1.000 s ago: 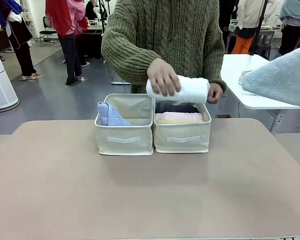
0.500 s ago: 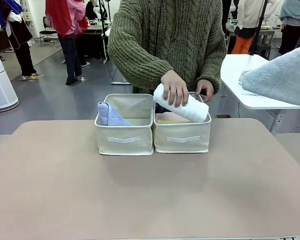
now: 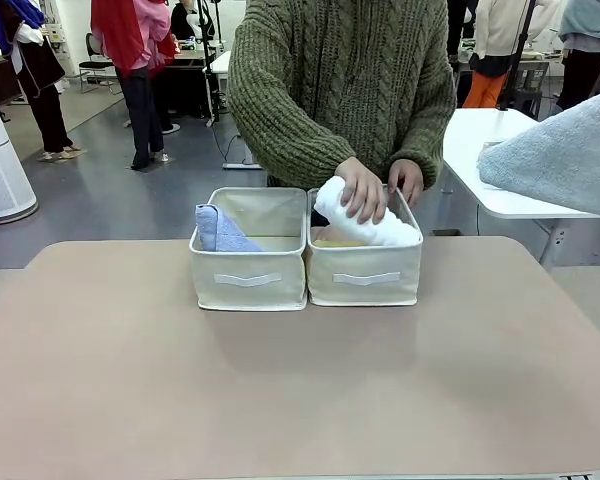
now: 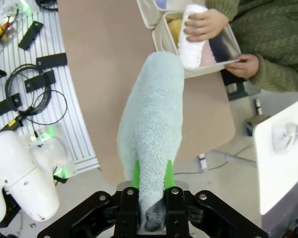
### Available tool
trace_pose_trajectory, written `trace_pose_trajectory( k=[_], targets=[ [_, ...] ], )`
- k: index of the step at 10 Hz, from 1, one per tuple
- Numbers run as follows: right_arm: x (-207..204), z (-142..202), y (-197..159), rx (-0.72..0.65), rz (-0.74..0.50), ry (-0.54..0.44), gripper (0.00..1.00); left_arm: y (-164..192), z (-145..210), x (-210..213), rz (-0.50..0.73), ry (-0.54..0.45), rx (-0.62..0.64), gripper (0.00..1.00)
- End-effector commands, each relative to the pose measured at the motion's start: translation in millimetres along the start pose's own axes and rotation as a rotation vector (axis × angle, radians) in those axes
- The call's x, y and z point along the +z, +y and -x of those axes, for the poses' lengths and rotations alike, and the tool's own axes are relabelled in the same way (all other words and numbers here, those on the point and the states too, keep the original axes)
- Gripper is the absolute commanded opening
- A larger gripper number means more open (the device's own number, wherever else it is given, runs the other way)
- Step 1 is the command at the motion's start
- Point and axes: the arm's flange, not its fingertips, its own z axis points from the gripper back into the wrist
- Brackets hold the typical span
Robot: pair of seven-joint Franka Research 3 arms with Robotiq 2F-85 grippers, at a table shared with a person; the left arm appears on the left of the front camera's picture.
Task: Sort the towels based on their folding style.
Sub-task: Pick up another triangle-folded towel from the table and place it in the left Fabric basket.
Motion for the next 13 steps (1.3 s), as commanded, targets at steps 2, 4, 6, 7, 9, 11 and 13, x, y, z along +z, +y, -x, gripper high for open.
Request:
trace_pose_trajectory(
  k=[2,4,6,7,9,11,13],
  targets=[
    [-3.1,-11.1,-4.8,0.021,-0.003,0.004,0.19,-1.6,-0.6,0.4,-0.001,-0.015,-0.009,1.00],
    [-7.4,-17.4,-7.3,0.030,-0.015,0.015,0.19,-1.6,-0.6,0.4,-0.001,-0.015,-0.009,1.00],
    [-14.3,-23.6,-12.0,0.042,-0.035,0.022,0.19,-1.6,-0.6,0.4,-0.001,-0.015,-0.009,1.00],
    [-18.9,-28.0,-15.0,0.052,-0.047,0.026,0.19,-1.6,-0.6,0.4,-0.001,-0.015,-0.009,1.00],
    [-28.8,-35.4,-21.0,0.068,-0.073,0.032,0.19,-1.6,-0.6,0.4,-0.001,-0.015,-0.009,1.00],
    [-39.9,-42.4,-25.3,0.090,-0.105,0.036,0.19,-1.6,-0.6,0.4,-0.001,-0.015,-0.009,1.00],
    [-59.3,-51.8,-32.8,0.108,-0.157,0.043,0.19,-1.6,-0.6,0.4,-0.001,-0.015,-0.009,1.00]
  ],
)
